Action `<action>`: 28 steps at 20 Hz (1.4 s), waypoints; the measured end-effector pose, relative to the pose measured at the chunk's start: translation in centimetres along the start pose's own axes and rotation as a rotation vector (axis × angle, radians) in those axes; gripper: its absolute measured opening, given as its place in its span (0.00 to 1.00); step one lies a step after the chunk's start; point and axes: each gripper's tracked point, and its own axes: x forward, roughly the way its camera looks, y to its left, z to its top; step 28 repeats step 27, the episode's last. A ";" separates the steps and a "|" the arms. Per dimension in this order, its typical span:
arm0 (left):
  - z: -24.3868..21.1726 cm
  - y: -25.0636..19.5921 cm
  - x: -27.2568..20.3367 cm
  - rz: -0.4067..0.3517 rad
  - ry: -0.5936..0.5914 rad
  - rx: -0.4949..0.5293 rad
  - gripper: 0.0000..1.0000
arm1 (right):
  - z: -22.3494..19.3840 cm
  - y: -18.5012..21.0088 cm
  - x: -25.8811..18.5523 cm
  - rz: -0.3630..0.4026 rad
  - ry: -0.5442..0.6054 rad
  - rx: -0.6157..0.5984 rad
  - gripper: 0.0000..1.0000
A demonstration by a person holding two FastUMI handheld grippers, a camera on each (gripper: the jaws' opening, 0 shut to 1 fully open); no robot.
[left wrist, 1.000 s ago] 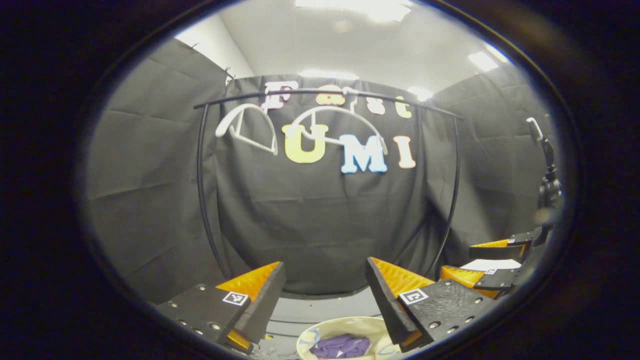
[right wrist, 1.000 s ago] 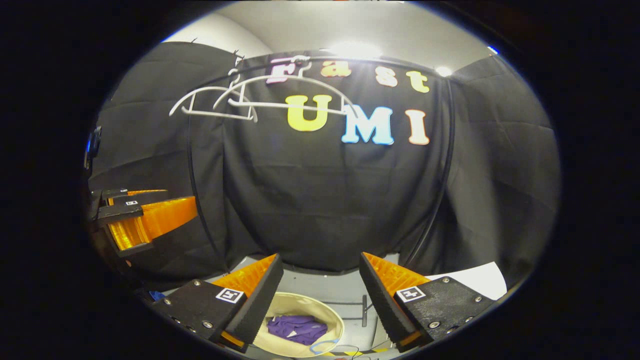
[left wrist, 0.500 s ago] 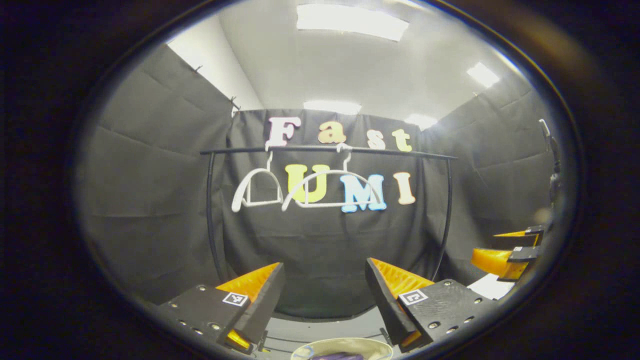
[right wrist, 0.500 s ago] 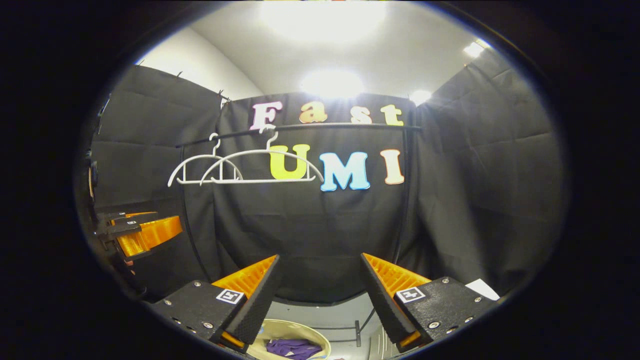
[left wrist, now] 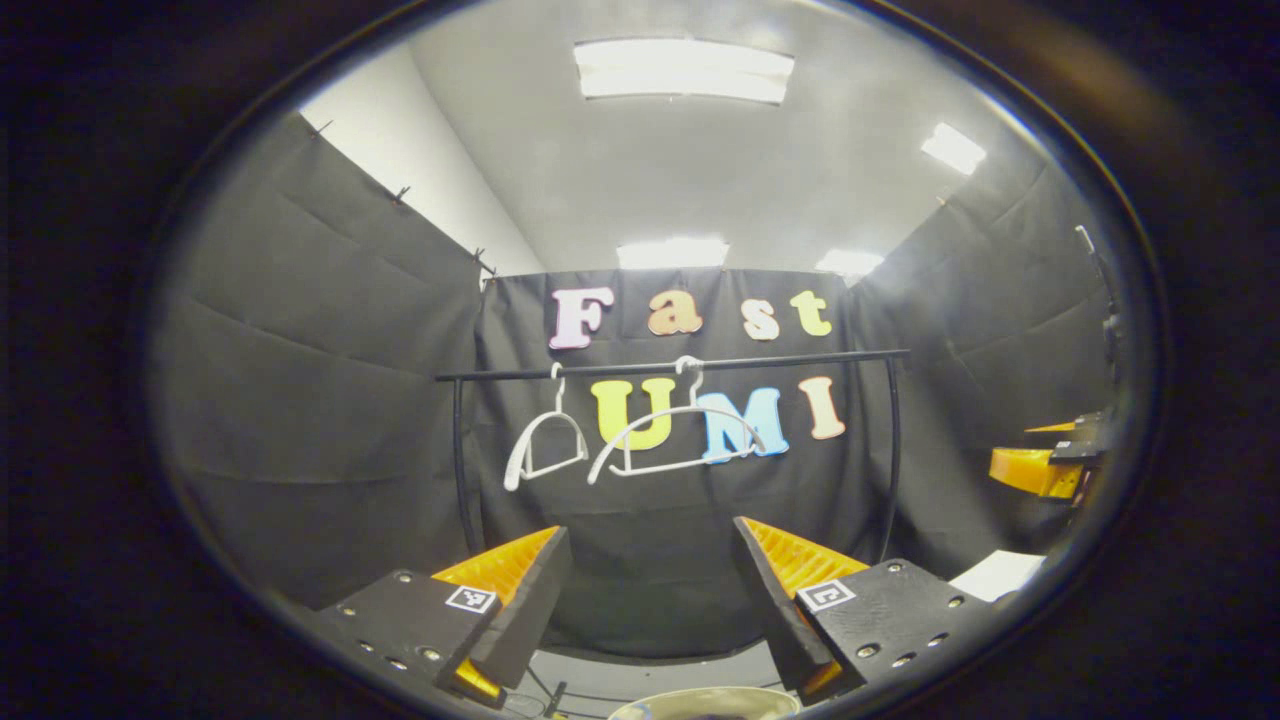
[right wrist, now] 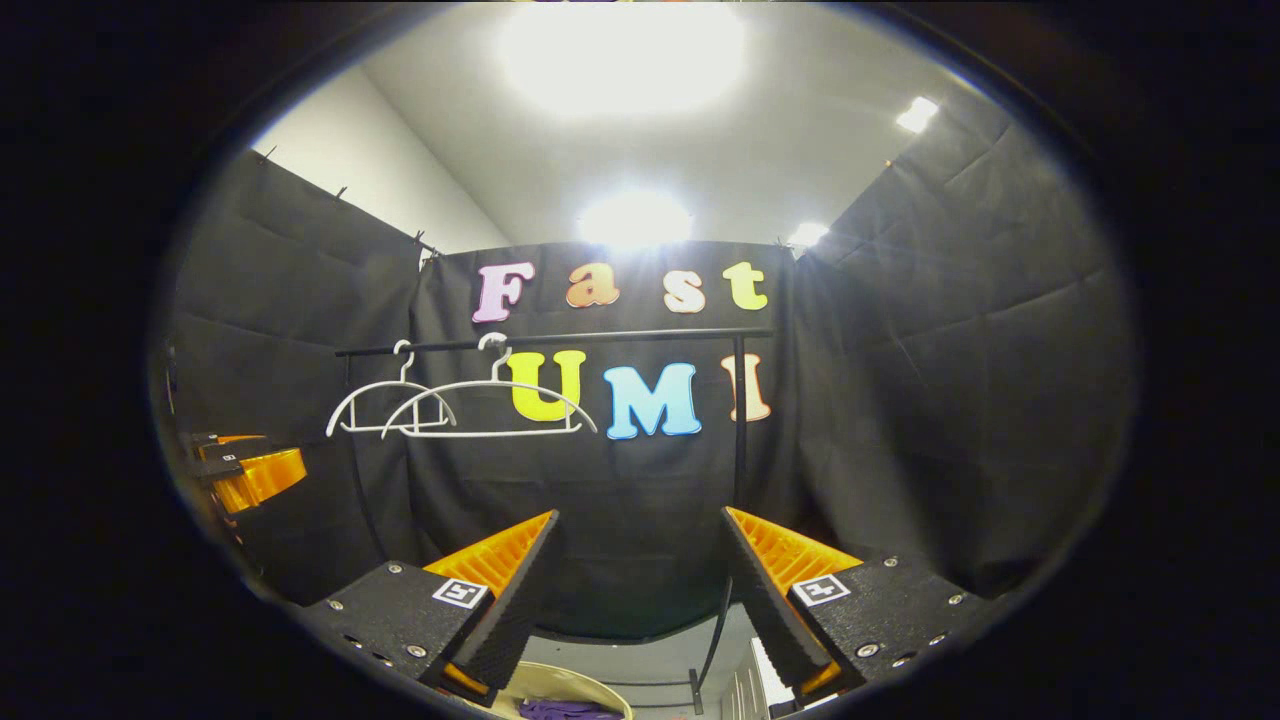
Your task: Grasp the clothes on the hanger with both hands and then place them into the laundry hamper below.
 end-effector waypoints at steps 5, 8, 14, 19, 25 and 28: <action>0.0 0.9 -2.0 0.040 0.011 0.003 0.98 | 0.2 -2.6 -1.6 -0.040 -0.008 0.021 0.94; 0.3 1.8 -2.8 0.065 0.007 0.008 0.98 | 0.0 -3.6 -1.9 -0.056 -0.006 0.010 0.94; 0.6 3.5 -3.4 0.097 0.001 -0.001 0.99 | 1.2 -4.3 -2.6 -0.076 -0.036 0.003 0.94; 0.5 4.5 -4.0 0.108 0.001 0.006 0.98 | 2.1 -4.0 -3.1 -0.076 -0.063 -0.014 0.94; 0.9 5.3 -4.0 0.116 -0.010 0.014 0.87 | 2.4 -3.9 -2.6 -0.073 -0.063 -0.020 0.94; 1.0 5.6 -3.9 0.122 -0.014 0.014 0.87 | 2.5 -3.9 -2.5 -0.074 -0.070 -0.020 0.94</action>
